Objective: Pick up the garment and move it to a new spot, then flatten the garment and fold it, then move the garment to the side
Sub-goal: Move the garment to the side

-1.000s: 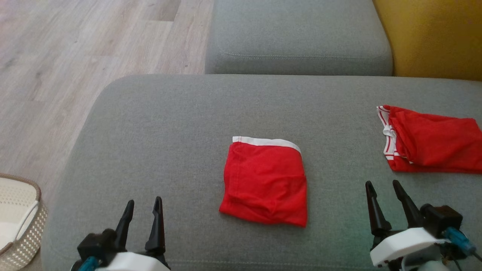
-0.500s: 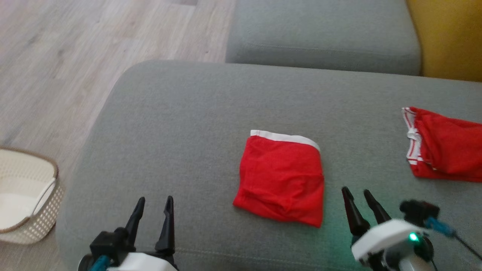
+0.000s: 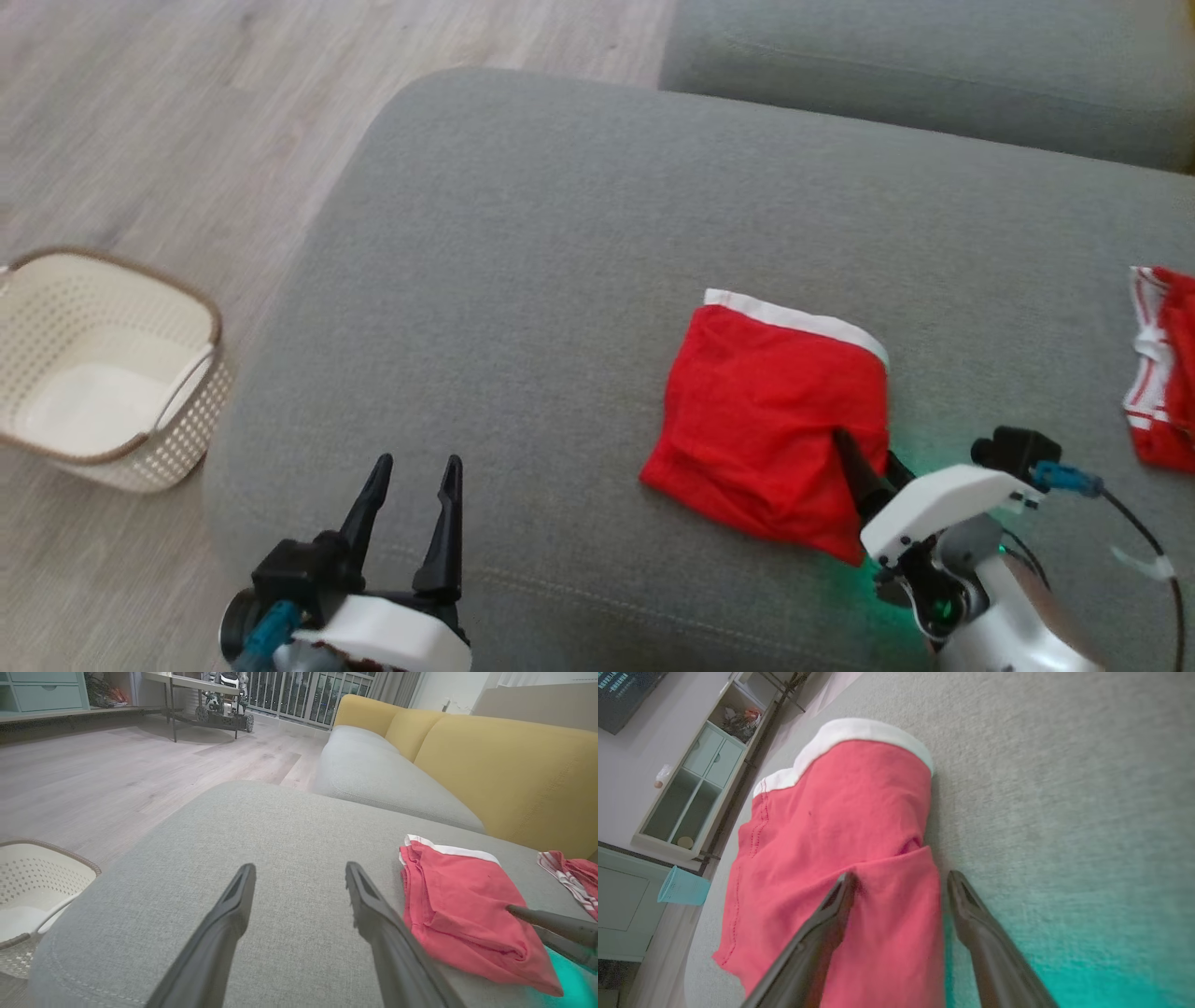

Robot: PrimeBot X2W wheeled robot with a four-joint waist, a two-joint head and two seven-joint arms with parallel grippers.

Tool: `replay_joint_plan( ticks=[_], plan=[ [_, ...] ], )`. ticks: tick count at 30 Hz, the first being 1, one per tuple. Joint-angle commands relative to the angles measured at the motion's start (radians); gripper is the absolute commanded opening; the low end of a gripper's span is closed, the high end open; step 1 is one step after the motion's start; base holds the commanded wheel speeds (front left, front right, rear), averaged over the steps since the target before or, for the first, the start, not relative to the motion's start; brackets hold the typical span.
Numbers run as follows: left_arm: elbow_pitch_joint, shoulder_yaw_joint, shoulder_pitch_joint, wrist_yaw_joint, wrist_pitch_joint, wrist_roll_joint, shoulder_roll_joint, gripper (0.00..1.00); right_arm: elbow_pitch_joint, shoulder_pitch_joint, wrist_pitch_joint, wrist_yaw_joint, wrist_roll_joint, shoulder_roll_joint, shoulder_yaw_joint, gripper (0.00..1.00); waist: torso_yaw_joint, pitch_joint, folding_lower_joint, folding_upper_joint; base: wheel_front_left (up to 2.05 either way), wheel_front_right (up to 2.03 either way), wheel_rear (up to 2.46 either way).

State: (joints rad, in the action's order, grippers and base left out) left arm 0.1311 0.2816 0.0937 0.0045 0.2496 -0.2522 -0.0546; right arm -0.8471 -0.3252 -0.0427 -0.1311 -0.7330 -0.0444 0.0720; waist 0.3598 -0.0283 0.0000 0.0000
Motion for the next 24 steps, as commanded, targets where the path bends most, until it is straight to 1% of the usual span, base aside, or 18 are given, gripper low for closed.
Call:
replay_joint_plan(
  ticks=[1, 4, 6, 7, 8, 13, 18, 22, 23, 24],
  plan=[
    [-0.027, -0.022, -0.051, 0.004, 0.012, -0.005, 0.004, 1.0, -0.003, -0.061, -0.001, 0.0, -0.016, -0.006, 0.033, 1.0, 0.024, -0.016, 0.0, 0.0, 0.0, 0.0, 0.0],
    [-0.025, -0.016, -0.054, 0.005, 0.012, -0.004, 0.004, 1.0, -0.048, -0.088, -0.003, 0.0, -0.036, -0.006, 0.07, 1.0, 0.039, -0.022, 0.0, 0.0, 0.0, 0.0, 0.0],
    [-0.025, -0.013, -0.055, 0.007, 0.012, -0.004, 0.004, 1.0, -0.079, -0.104, -0.014, 0.0, -0.026, -0.006, 0.098, 1.0, 0.045, -0.024, 0.0, 0.0, 0.0, 0.0, 0.0],
    [-0.025, -0.013, -0.055, 0.007, 0.012, -0.004, 0.004, 1.0, -0.097, -0.111, -0.022, 0.0, -0.016, -0.006, 0.11, 0.27, 0.047, -0.025, 0.0, 0.0, 0.0, 0.0, 0.0],
    [-0.026, -0.012, -0.056, 0.007, 0.012, -0.003, 0.004, 1.0, -0.114, -0.119, -0.032, 0.0, -0.004, -0.006, 0.121, 0.0, 0.048, -0.026, 0.0, 0.0, 0.0, 0.0, 0.0],
    [-0.027, -0.013, -0.057, 0.01, 0.012, -0.001, 0.004, 1.0, -0.206, -0.167, -0.115, 0.0, 0.113, -0.006, 0.164, 0.0, 0.046, -0.023, 0.0, 0.0, 0.0, 0.0, 0.0],
    [-0.029, -0.011, -0.06, 0.012, 0.012, -0.003, 0.004, 1.0, -0.264, -0.22, -0.182, 0.0, 0.24, -0.015, 0.193, 0.0, 0.023, -0.012, 0.0, 0.0, 0.0, 0.0, 0.0],
    [-0.031, -0.005, -0.064, 0.005, 0.012, 0.0, 0.004, 1.0, -0.26, -0.265, -0.205, 0.0, 0.338, -0.034, 0.214, 0.0, -0.021, -0.013, 0.0, 0.0, 0.0, 0.0, 0.0],
    [-0.03, -0.001, -0.071, 0.0, 0.012, 0.004, 0.004, 1.0, -0.246, -0.288, -0.209, 0.0, 0.382, -0.048, 0.225, 0.0, -0.054, -0.019, 0.0, 0.0, 0.0, 0.0, 0.0],
    [-0.03, -0.001, -0.071, 0.0, 0.012, 0.004, 0.004, 1.0, -0.246, -0.288, -0.209, 0.0, 0.382, -0.048, 0.225, 0.0, -0.054, -0.019, 0.0, 0.0, 0.0, 0.0, 0.0]
  ],
)
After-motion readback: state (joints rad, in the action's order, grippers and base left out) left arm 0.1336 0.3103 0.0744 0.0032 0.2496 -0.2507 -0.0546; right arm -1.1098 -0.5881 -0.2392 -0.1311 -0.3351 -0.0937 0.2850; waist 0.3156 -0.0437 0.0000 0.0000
